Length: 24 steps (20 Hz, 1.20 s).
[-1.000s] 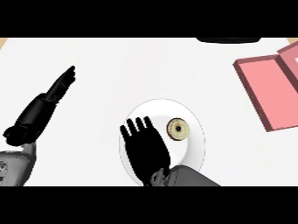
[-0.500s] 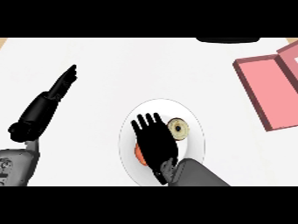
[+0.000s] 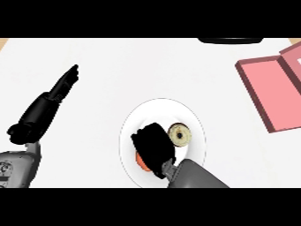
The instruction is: Pick the squash from the plate and place it in the cardboard box
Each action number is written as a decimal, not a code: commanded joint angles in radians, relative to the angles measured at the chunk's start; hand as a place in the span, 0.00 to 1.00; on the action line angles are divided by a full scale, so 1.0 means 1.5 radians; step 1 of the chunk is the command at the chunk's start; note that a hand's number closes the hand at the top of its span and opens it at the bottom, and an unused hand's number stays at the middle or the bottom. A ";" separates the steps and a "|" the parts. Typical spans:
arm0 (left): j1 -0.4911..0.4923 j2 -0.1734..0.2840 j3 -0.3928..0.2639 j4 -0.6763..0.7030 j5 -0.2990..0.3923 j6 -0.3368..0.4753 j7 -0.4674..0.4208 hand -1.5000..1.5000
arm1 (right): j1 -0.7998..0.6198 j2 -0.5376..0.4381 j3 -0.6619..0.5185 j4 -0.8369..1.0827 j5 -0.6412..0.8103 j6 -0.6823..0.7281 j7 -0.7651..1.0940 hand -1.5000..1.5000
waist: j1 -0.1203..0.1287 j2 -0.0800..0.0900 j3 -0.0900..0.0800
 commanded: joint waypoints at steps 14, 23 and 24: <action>-0.019 0.001 -0.004 -0.007 -0.004 -0.022 -0.002 0.50 | -0.313 -0.057 -0.442 0.358 -0.028 -0.241 0.075 1.00 | 0.041 0.019 0.001; -0.004 -0.005 -0.003 0.002 -0.015 -0.019 -0.022 0.50 | -0.500 -0.089 -0.460 0.490 0.034 -0.305 0.077 1.00 | 0.022 0.009 0.000; -0.018 -0.028 -0.016 0.011 -0.028 0.002 -0.001 0.50 | -0.493 -0.078 -0.462 0.489 0.046 -0.341 0.108 1.00 | 0.017 0.008 0.000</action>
